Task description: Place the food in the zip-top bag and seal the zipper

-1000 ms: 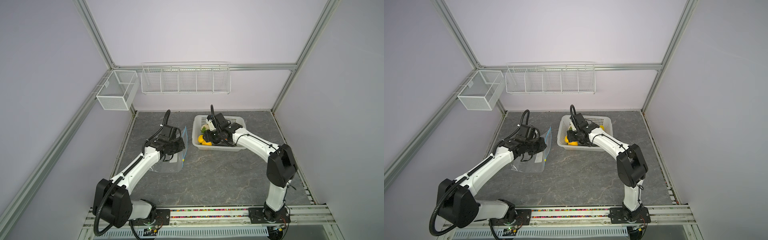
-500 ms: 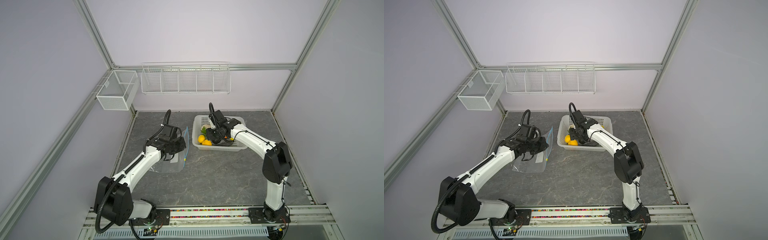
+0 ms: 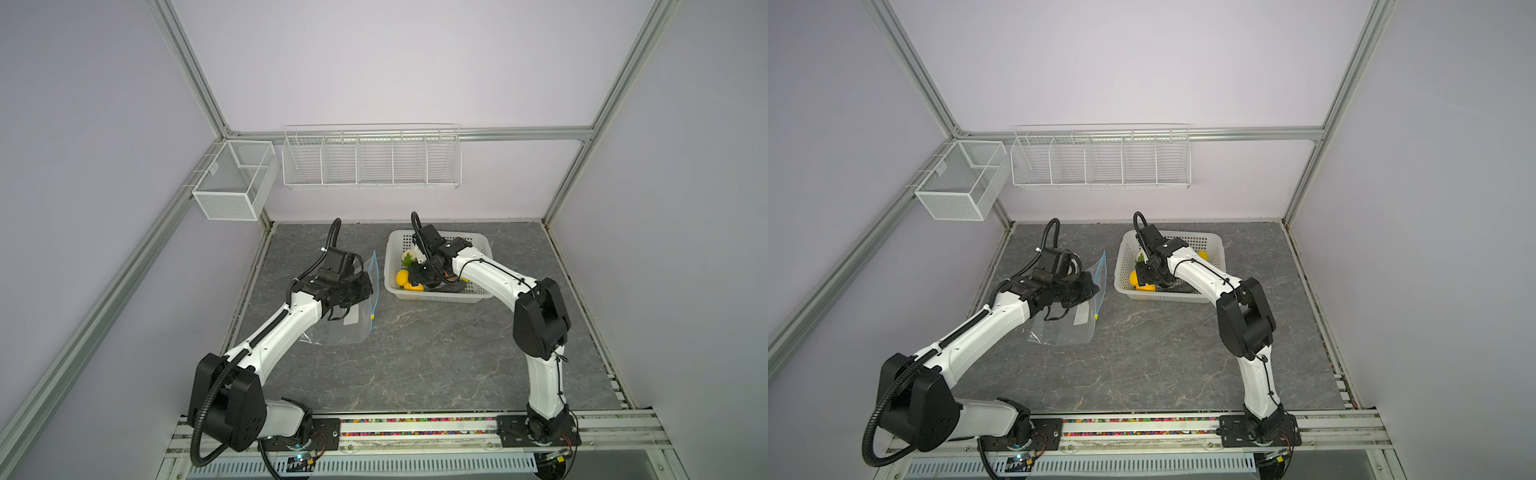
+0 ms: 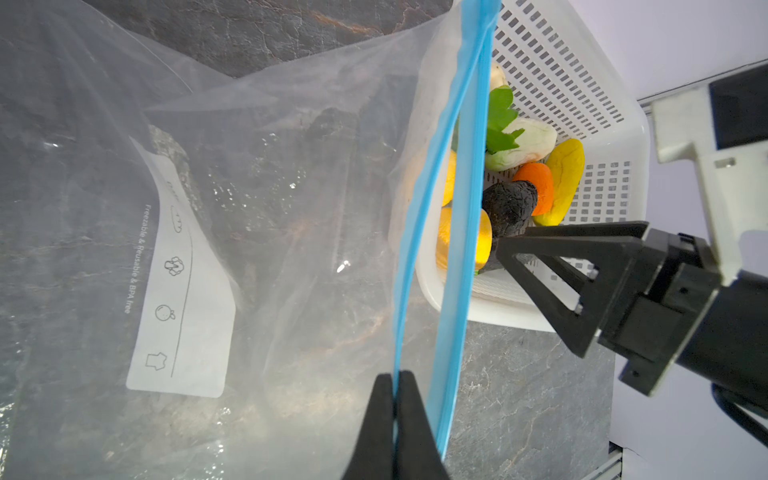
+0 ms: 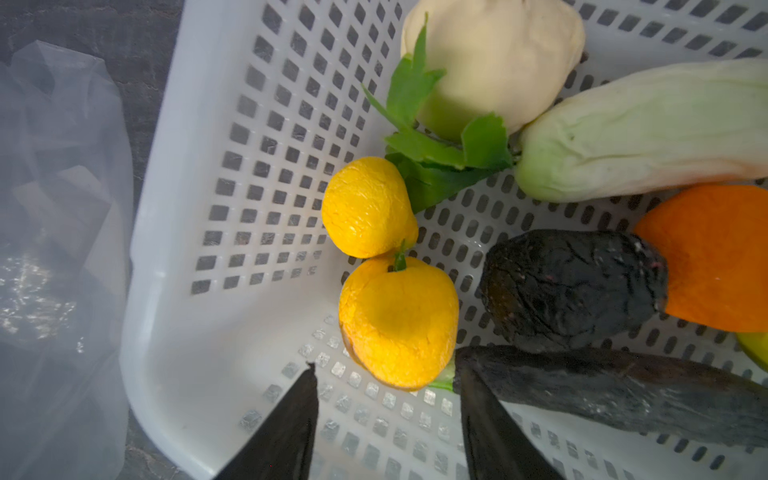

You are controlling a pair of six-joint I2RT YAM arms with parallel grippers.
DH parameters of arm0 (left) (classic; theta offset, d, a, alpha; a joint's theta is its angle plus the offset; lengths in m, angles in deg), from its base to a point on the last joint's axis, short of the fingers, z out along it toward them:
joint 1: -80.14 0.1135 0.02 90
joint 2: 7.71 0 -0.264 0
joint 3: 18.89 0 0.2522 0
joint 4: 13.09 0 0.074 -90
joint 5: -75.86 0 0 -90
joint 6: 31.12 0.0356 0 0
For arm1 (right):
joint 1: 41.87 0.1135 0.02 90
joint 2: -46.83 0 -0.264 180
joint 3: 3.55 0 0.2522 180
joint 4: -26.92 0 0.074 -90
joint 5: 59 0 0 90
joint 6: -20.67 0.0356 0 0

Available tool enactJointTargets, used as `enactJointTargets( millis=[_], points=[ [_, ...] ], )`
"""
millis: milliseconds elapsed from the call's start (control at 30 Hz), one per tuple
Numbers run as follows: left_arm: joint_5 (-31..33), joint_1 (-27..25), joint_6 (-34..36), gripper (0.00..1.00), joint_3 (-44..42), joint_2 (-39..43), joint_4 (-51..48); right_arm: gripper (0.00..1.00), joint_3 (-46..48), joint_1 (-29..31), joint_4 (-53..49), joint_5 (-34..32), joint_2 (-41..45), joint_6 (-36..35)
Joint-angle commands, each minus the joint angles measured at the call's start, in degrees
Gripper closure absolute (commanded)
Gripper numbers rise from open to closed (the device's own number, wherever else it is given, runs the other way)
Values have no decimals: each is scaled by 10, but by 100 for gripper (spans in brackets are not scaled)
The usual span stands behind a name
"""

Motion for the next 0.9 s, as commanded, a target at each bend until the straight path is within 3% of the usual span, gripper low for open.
enactJointTargets(
  millis=[0, 367, 867],
  points=[
    [0, 0, -3, 100, 3, 4, -2, 42, -19, 2, -11, 12, -20, 2],
    [-5, 0, -2, 100, 5, 4, -5, 40, -48, 1, -22, -2, -57, -2],
    [-11, 0, -3, 100, 6, -2, 2, 39, -35, -1, -9, 0, -45, -1]
  ],
)
